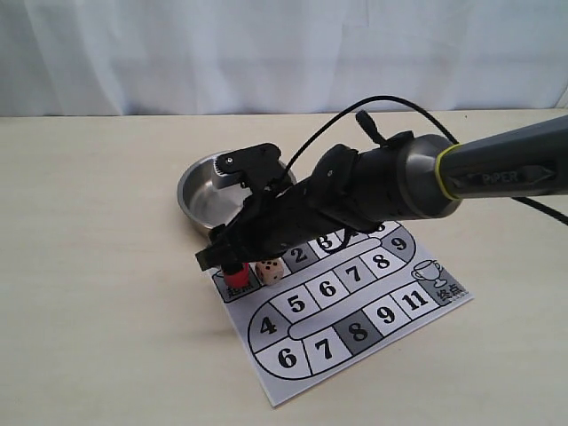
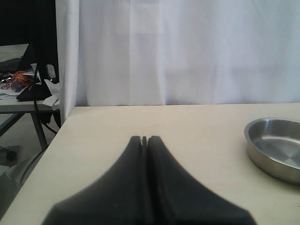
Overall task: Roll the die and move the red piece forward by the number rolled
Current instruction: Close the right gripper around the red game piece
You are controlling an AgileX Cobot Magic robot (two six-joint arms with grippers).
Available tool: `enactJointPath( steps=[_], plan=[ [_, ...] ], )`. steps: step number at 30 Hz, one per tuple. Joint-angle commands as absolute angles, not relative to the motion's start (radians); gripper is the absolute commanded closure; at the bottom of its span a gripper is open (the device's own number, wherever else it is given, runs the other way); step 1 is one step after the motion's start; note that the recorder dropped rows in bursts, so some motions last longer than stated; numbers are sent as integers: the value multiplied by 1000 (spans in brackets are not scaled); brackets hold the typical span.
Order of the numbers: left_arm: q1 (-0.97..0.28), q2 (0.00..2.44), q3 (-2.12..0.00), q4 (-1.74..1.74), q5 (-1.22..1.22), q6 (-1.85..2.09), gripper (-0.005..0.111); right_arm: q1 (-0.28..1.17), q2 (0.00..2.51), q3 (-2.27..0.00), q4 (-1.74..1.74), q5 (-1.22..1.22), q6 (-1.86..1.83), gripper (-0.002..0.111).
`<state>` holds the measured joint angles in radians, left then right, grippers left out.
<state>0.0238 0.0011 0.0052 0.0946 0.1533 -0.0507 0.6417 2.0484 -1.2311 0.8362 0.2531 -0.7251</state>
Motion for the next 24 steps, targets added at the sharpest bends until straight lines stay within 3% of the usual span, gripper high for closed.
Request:
enactJointPath(
  steps=[1,3,7,10,24],
  plan=[
    [24,0,0,93,144,-53,107,642,2077,-1233,837,251,-724,44],
    [24,0,0,93,144,-53,107,642,2081,-1233,837,241,-724,46],
    [24,0,0,93,144,-53,107,642,2081,-1233,837,217,-724,86],
    [24,0,0,93,144,-53,107,642,2081,-1233,837,192,-724,104],
    [24,0,0,93,142,-53,107,591,2081,-1233,814,213,-720,104]
  ],
)
